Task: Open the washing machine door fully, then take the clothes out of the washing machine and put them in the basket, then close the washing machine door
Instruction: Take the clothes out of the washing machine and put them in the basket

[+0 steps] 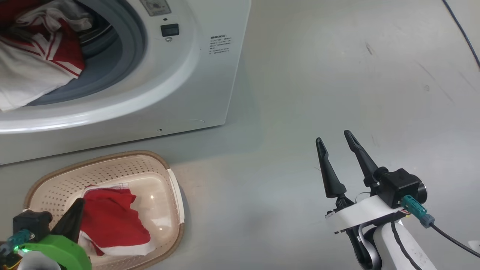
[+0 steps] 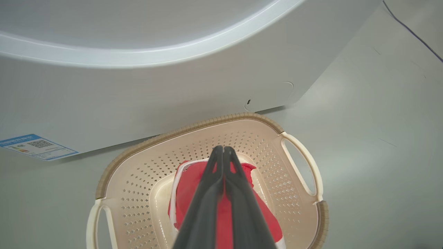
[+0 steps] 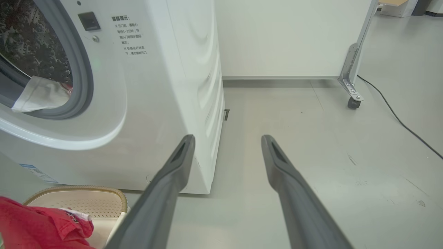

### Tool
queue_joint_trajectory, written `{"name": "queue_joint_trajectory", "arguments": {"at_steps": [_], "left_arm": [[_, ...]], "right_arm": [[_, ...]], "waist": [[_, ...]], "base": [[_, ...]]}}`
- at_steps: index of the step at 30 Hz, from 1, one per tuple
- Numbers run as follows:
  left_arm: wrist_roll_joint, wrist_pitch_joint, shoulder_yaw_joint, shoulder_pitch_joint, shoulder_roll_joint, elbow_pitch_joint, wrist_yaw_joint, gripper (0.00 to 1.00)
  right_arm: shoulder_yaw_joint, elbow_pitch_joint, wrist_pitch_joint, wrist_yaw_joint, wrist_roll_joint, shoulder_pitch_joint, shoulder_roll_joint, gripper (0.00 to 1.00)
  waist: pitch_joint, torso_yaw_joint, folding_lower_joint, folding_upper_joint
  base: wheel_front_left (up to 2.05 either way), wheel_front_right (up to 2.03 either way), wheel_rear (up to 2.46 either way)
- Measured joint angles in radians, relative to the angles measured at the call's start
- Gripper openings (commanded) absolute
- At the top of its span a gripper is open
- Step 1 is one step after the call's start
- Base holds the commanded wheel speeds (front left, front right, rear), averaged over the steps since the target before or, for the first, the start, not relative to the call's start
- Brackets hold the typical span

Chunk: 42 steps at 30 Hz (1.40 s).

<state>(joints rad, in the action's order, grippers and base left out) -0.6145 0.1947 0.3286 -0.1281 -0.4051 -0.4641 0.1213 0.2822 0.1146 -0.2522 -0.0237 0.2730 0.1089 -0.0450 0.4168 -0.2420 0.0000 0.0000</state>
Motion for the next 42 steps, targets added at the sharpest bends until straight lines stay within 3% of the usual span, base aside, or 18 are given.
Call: {"name": "queue_joint_trajectory", "arguments": {"at_steps": [10,11,12,13,26,42], "left_arm": [[-0.032,-0.019,0.019,-0.061,0.018,-0.122,0.000,0.03],[-0.030,-0.021,0.020,-0.061,0.017,-0.144,0.002,0.38],[-0.026,-0.022,0.018,-0.061,0.014,-0.164,0.004,0.85],[-0.027,-0.022,0.014,-0.062,0.014,-0.181,0.004,1.00],[-0.035,0.002,0.062,-0.140,0.053,-0.236,0.007,1.00],[-0.008,0.057,0.067,-0.246,0.076,-0.086,0.007,1.00]], "right_arm": [[0.020,-0.025,0.000,0.019,0.033,0.022,0.001,1.00],[0.022,-0.025,0.000,0.019,0.034,0.026,0.000,1.00],[0.025,-0.026,0.000,0.024,0.035,0.029,0.001,1.00],[0.026,-0.026,0.000,0.028,0.038,0.030,0.001,1.00],[0.016,-0.027,0.000,0.053,0.051,0.031,0.001,1.00],[-0.030,0.019,0.000,0.042,0.032,0.044,0.000,1.00]], "waist": [[0.066,-0.064,0.0000,0.0000],[0.071,-0.069,0.0000,0.0000],[0.075,-0.075,0.0000,0.0000],[0.078,-0.079,0.0000,0.0000],[0.062,-0.058,0.0000,0.0000],[-0.047,0.050,0.0000,0.0000]], "base": [[0.00,0.00,0.00],[0.00,0.00,0.00],[0.00,0.00,0.00],[0.00,0.00,0.00],[0.00,0.00,0.00],[0.00,0.00,0.00]]}}
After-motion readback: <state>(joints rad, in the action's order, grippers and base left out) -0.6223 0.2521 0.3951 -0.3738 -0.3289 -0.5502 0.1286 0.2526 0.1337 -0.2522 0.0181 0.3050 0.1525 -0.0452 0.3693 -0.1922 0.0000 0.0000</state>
